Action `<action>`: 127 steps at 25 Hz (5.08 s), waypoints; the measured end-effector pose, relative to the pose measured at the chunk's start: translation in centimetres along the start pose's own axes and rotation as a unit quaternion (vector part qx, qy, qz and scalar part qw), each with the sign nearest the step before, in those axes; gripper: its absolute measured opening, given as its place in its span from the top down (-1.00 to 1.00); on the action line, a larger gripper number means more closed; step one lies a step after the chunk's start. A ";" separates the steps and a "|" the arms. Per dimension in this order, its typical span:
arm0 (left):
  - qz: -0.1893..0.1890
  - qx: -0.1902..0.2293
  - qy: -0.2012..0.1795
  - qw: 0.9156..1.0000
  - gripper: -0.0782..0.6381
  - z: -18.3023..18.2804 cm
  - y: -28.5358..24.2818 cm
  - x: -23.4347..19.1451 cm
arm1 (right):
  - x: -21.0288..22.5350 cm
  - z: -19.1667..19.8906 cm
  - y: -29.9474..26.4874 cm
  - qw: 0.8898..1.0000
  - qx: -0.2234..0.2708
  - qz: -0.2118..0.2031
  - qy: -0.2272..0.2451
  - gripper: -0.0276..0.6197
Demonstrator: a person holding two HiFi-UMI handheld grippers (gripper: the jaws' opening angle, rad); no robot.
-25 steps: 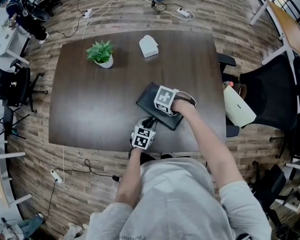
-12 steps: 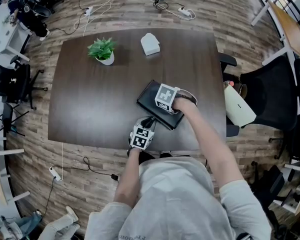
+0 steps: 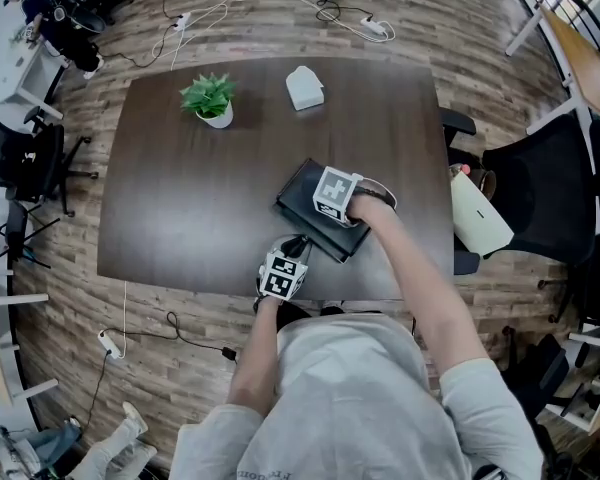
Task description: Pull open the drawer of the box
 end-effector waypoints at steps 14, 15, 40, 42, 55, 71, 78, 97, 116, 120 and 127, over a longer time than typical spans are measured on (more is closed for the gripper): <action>0.004 0.004 0.015 1.000 0.42 0.7 2.0 0.5 | -0.3 -0.1 0.2 1.000 -0.005 0.010 0.004 0.87; 0.003 0.004 0.016 1.000 0.43 0.8 2.0 0.5 | -0.3 -0.1 0.2 1.000 -0.005 0.011 0.004 0.87; -0.013 0.005 0.017 1.000 0.42 4.5 3.7 0.4 | -0.7 -0.4 0.3 0.999 -0.008 0.038 0.003 0.87; -0.018 0.006 0.013 1.000 0.42 4.9 3.5 0.2 | -0.7 -0.4 0.3 0.999 -0.005 0.040 0.004 0.86; -0.021 -0.001 0.015 1.000 0.42 6.3 4.4 0.2 | -0.6 0.0 0.2 0.999 0.013 0.050 -0.006 0.87; -0.029 -0.009 0.028 0.999 0.39 6.9 4.4 0.6 | -0.7 1.1 -0.3 0.995 0.069 0.068 -0.029 0.87; -0.047 -0.006 0.055 0.997 0.38 7.8 6.2 0.3 | -0.8 2.2 0.0 0.988 0.119 0.080 -0.058 0.91; -0.068 0.073 0.084 0.991 0.38 3.1 9.3 3.1 | -10.1 5.2 1.9 0.935 0.335 0.080 -0.088 0.91; -0.064 0.096 0.092 0.989 0.43 1.4 9.4 2.8 | -13.0 7.1 1.3 0.905 0.405 0.073 -0.109 0.91; -0.064 0.098 0.096 0.988 0.52 1.4 9.3 2.6 | -12.9 7.1 1.0 0.905 0.404 0.071 -0.111 0.91; -0.065 0.104 0.102 0.987 0.63 1.0 8.8 2.4 | -12.2 7.2 0.7 0.908 0.399 0.072 -0.110 0.91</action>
Point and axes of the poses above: the fingertips, and each gripper's own axes: y backward along the fingers, x to its right, z out of its underside, the point moved 7 cm from there along y, backward along the fingers, and after that the axes turned 13 degrees about -x, right-handed, at the moved point
